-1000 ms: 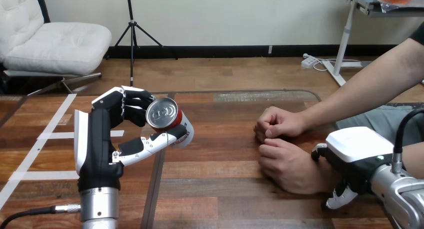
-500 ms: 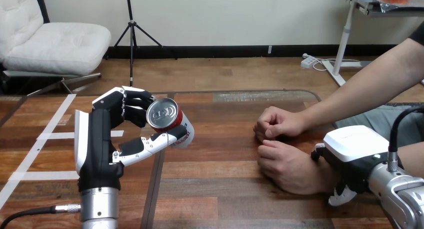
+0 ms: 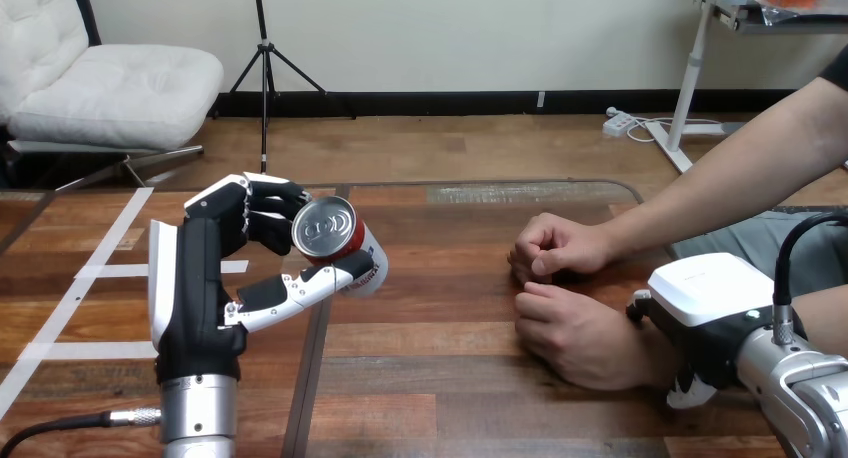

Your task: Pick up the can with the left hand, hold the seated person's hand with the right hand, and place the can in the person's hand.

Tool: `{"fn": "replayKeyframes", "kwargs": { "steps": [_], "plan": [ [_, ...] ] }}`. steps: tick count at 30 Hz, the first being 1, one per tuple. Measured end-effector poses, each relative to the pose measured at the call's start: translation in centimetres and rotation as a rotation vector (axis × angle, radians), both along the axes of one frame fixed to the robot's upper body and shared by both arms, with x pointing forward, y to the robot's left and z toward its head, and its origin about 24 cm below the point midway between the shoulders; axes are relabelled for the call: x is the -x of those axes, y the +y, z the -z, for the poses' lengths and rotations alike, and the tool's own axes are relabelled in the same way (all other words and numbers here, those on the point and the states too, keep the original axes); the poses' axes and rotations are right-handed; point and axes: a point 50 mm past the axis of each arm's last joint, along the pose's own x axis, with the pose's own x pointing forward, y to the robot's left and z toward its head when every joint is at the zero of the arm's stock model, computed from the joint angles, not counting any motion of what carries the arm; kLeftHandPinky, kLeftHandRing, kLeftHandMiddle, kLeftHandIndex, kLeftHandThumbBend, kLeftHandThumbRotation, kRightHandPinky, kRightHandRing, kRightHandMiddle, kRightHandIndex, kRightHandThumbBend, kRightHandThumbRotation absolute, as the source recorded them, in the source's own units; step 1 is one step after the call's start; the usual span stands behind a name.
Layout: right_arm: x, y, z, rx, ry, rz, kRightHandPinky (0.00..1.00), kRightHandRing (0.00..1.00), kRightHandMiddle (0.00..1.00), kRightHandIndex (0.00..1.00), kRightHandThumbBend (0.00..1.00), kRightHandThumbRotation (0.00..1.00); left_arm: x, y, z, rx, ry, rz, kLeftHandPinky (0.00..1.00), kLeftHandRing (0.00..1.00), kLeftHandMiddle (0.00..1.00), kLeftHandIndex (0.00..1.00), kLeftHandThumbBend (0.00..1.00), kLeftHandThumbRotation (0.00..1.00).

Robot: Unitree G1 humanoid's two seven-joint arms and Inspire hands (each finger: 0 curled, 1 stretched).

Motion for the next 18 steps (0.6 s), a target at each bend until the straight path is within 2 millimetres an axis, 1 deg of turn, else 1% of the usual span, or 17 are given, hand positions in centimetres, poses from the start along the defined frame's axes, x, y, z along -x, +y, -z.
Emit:
{"fn": "replayKeyframes", "kwargs": {
  "steps": [5,11,15,18],
  "plan": [
    [-0.01,-0.1,-0.01,0.009,-0.002,0.011,0.81,0.87,0.88,0.84,0.66,0.12,0.0,0.01,0.0,0.001,0.0,0.0,0.38,0.41,0.44,0.43,0.72,0.0],
    [-0.04,-0.34,-0.07,0.019,-0.01,0.035,0.85,0.89,0.9,0.86,0.74,0.17,0.0,0.0,0.0,0.0,0.0,0.001,0.38,0.41,0.44,0.43,0.72,0.0],
    [-0.06,-0.6,-0.13,0.025,-0.018,0.063,0.89,0.91,0.91,0.88,0.78,0.18,0.0,0.0,0.01,0.0,0.001,0.001,0.38,0.41,0.44,0.43,0.72,0.0],
    [-0.07,-0.83,-0.2,0.035,-0.026,0.087,0.91,0.91,0.92,0.88,0.78,0.18,-0.01,0.02,0.02,0.0,0.002,0.0,0.38,0.41,0.44,0.43,0.72,0.0]
  ]
}}
